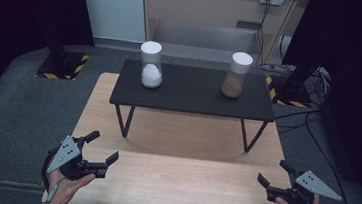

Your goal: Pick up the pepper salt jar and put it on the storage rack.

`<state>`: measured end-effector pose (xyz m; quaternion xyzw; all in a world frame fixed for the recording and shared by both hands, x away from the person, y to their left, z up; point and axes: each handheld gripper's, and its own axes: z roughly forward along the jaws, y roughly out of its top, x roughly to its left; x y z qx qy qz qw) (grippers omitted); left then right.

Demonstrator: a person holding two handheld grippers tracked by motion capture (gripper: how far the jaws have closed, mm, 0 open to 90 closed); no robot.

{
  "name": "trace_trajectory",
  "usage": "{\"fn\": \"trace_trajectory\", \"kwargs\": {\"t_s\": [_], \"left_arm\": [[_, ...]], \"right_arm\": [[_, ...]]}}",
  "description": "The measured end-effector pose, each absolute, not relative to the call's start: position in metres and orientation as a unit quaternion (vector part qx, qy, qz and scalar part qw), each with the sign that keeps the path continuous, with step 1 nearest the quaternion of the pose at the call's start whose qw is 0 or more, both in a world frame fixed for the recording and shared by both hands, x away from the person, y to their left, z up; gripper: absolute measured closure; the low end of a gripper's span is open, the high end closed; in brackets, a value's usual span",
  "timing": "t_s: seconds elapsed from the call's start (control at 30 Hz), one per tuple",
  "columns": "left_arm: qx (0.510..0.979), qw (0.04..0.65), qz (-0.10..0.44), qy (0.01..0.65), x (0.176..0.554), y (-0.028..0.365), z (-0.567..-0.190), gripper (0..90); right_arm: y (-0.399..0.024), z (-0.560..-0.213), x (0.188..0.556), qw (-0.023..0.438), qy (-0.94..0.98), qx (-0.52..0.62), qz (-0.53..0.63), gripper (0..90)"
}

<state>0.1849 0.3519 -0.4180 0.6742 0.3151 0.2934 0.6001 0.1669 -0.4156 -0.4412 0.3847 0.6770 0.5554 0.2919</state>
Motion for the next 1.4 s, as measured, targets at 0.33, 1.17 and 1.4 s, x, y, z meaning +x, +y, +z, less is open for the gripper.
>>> {"fn": "trace_trajectory", "kwargs": {"t_s": [0.33, 1.17, 1.4], "left_arm": [[0.659, 0.603, 0.303, 0.332, 0.183, 0.3525, -0.4197, 2.8], [0.667, 0.606, 0.297, 0.314, 0.1841, 0.355, -0.4205, 2.6], [0.671, 0.606, 0.293, 0.31, 0.1856, 0.3549, -0.4203, 2.7]], "right_arm": [[-0.4182, -0.4443, 0.1671, 0.286, 0.671, 0.389, 0.562, 3.9], [-0.4189, -0.4442, 0.1731, 0.264, 0.679, 0.36, 0.583, 3.9], [-0.4187, -0.4445, 0.1736, 0.263, 0.679, 0.358, 0.584, 4.1]]}}
